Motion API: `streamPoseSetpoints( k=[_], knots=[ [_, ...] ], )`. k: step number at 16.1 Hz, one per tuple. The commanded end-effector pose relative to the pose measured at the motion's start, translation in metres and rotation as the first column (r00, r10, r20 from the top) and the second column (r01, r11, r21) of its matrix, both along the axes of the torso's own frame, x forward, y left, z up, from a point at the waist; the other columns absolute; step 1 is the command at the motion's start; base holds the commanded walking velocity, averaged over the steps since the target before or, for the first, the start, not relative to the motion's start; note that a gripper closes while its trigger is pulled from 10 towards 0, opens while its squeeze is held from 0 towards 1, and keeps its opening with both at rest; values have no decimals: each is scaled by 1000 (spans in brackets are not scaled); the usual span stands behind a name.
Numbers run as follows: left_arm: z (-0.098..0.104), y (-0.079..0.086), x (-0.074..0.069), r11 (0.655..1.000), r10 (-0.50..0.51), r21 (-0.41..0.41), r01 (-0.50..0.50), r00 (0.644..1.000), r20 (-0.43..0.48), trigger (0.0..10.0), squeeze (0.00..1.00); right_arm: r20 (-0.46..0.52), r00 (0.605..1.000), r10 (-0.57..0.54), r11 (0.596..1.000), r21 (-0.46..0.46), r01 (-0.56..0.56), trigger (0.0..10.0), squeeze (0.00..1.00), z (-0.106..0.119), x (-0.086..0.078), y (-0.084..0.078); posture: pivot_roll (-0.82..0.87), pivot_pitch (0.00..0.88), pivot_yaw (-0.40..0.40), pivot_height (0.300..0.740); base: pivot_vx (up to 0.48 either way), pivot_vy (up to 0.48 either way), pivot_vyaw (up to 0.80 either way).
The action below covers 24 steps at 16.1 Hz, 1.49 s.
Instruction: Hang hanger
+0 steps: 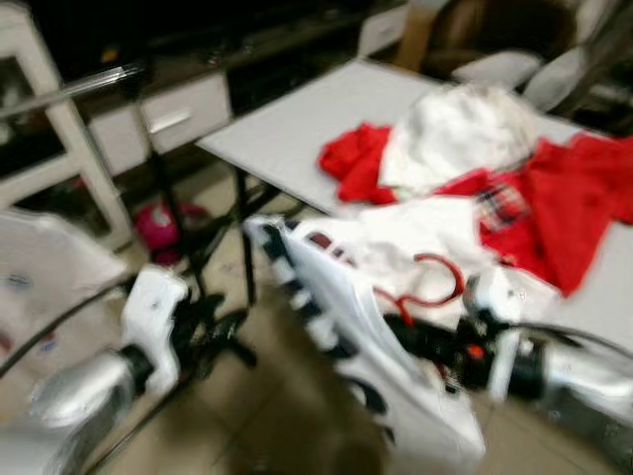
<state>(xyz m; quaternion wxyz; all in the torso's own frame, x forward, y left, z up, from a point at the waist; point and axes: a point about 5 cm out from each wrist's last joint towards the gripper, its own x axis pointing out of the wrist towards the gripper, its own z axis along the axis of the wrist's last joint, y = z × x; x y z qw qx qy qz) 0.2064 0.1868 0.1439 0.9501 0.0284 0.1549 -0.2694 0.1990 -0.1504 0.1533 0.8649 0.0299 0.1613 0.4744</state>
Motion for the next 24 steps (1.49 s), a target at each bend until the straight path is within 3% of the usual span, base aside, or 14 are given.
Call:
streamPoseSetpoints(
  k=[1,4,8,10,12,14,16,18,20,22,24],
  knots=[
    [-5,-4,1,1000,25,7,-25,1000,-9,10000,0,37,999,-27,1000,-8,28,10000,0,2,0,1,85,37,-6,740,0,0,800],
    [-4,-5,8,998,60,-24,-60,998,-2,10000,0,36,996,-77,997,-13,77,10000,0,0,4,0,77,21,-1,740,0,0,800],
    [0,-5,9,996,70,-52,-68,997,41,10000,0,33,998,-45,999,11,45,10000,0,3,3,8,91,23,-28,740,0,0,800],
    [-3,-5,5,986,158,-55,-156,987,35,10000,0,22,1000,-10,1000,5,10,10000,0,0,3,16,93,43,-54,740,0,0,800],
    [-14,-3,7,973,226,-48,-226,974,-6,10000,0,22,991,-132,991,-3,132,10000,0,-8,14,11,77,29,-34,740,0,0,800],
    [-17,-9,17,978,195,-77,-195,981,-6,10000,0,31,980,-199,980,-27,200,10000,0,-13,17,8,48,17,-25,740,0,0,800],
    [-21,-15,22,988,154,-20,-155,988,-28,10000,0,54,966,-252,967,-30,254,10000,0,-14,22,3,60,18,-24,740,0,0,800],
    [-19,-18,23,988,153,-15,-154,987,-46,10000,0,46,952,-302,949,-84,304,10000,0,-24,31,-2,63,27,-32,740,0,0,800],
    [-16,-14,20,994,111,7,-111,994,13,10000,0,91,962,-258,953,-140,269,10000,0,-28,34,-1,75,21,-32,740,0,0,800],
    [-16,-13,25,990,139,13,-142,984,110,10000,0,113,952,-283,948,-118,296,10000,0,-26,38,-2,79,0,-7,740,0,0,800],
    [-16,-18,33,988,151,15,-154,980,126,10000,0,125,934,-336,931,-104,349,10000,0,-25,48,-4,77,0,-23,740,0,0,800]
  ],
)
